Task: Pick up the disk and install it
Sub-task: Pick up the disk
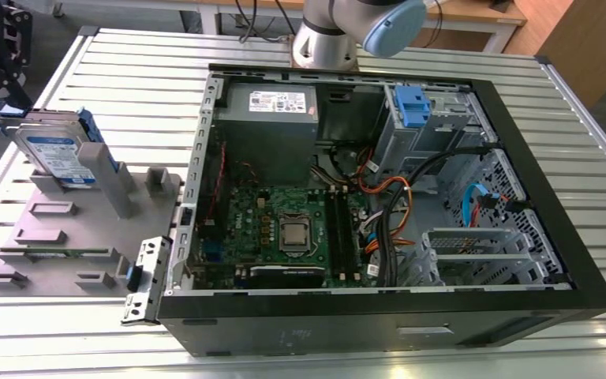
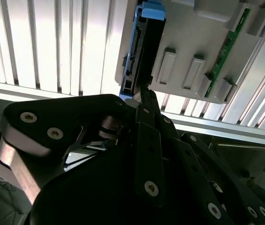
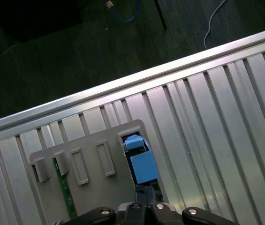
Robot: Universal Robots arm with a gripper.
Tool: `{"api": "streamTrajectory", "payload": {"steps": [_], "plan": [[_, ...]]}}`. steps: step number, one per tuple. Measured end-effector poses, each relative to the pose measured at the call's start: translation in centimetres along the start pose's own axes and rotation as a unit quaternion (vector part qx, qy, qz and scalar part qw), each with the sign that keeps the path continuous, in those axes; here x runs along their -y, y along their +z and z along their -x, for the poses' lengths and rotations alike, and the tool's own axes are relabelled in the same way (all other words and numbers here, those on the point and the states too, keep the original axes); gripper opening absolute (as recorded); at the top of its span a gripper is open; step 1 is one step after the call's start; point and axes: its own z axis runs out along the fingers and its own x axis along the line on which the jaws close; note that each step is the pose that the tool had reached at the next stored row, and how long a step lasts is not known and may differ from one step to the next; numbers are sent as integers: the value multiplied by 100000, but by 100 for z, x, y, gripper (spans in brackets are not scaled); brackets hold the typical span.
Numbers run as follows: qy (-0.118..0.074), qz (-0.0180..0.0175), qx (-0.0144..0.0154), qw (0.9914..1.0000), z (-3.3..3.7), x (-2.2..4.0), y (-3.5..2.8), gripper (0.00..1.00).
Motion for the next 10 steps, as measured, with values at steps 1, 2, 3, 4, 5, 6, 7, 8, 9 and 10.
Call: {"api": "streamTrajectory", "payload": {"steps": [1, 2, 3, 4, 5, 6, 7, 8, 9, 10], "plan": [[-29, 0, -3, 100000, 0, 0, 0, 11], [-36, -1, -3, 100000, 0, 0, 0, 11], [-40, 0, -4, 100000, 0, 0, 0, 11], [-42, -3, -3, 100000, 0, 0, 1, 11], [-46, -1, -4, 100000, 0, 0, 0, 11], [-48, -3, -3, 100000, 0, 0, 0, 11], [-73, 1, -5, 100000, 0, 0, 0, 11], [-165, 2, -8, 100000, 0, 0, 1, 11], [-398, 7, -16, 99999, 1, 0, 2, 11], [-733, 14, -31, 99997, 1, 0, 3, 11]]}}
